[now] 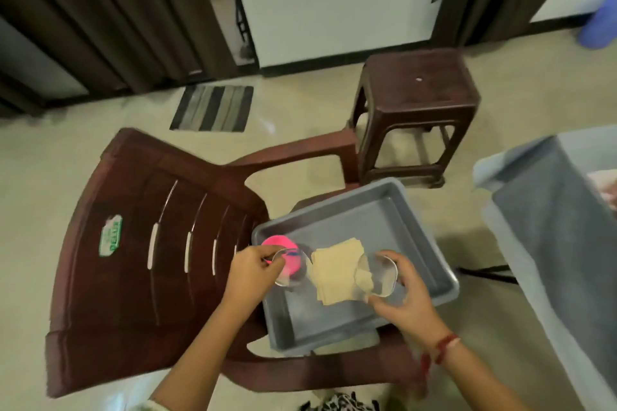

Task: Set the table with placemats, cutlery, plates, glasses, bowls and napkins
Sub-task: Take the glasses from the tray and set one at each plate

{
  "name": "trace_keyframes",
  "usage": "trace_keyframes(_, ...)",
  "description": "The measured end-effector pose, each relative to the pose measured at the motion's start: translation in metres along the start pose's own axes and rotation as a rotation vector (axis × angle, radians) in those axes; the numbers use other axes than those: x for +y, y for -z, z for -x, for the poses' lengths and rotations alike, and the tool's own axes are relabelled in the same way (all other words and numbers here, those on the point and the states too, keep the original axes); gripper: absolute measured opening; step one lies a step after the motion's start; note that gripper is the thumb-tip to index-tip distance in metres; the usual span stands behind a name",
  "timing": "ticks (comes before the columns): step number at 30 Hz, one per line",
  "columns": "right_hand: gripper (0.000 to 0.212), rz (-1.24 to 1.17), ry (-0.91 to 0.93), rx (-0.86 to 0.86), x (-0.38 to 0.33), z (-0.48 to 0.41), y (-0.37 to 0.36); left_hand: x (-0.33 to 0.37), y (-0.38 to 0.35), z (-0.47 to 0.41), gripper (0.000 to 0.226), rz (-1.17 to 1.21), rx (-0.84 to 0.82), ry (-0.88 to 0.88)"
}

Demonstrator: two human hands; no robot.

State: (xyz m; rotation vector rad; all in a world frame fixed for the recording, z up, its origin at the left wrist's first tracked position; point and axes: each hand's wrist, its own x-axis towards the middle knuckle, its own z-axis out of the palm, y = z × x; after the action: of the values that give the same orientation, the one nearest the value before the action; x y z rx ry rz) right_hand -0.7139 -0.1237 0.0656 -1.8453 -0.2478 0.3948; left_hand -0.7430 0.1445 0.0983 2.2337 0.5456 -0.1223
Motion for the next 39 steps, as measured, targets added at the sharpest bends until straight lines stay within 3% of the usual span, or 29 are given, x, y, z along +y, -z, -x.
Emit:
trace_keyframes(3,0.062,-0.131,0.045,0.11,-0.028,0.024,0.044,0.063,-0.004,0.007,0.026,-0.001,-0.033,-0.113)
trace_keyframes(9,0.067,-0.509,0.069,0.302,-0.052,0.076,0.152,0.174,-0.058,0.019,0.015,0.062,-0.132,-0.261)
trace_keyframes(13,0.072,-0.503,0.066,0.41,-0.047,0.122,0.222,0.246,-0.114,0.035,0.028,0.104,-0.248,-0.341)
trace_keyframes(17,0.071,-0.516,0.084,0.595,-0.051,0.167,0.262,0.312,-0.16,0.063,0.026,0.202,-0.448,-0.388)
trace_keyframes(20,0.066,-0.699,0.128,0.759,-0.049,0.199,0.276,0.354,-0.183,0.086,0.032,0.323,-0.58,-0.399)
trace_keyframes(23,0.074,-0.883,0.155,0.841,-0.054,0.233,0.28,0.388,-0.2,0.109,0.033,0.379,-0.708,-0.398)
trace_keyframes(29,0.094,-0.908,0.077,0.947,-0.077,0.269,0.274,0.433,-0.232,0.147,0.029,0.392,-0.89,-0.57)
trace_keyframes(39,0.091,-0.924,0.253,1.068,-0.077,0.323,0.27,0.475,-0.278,0.222,0.029,0.263,-1.157,-0.714)
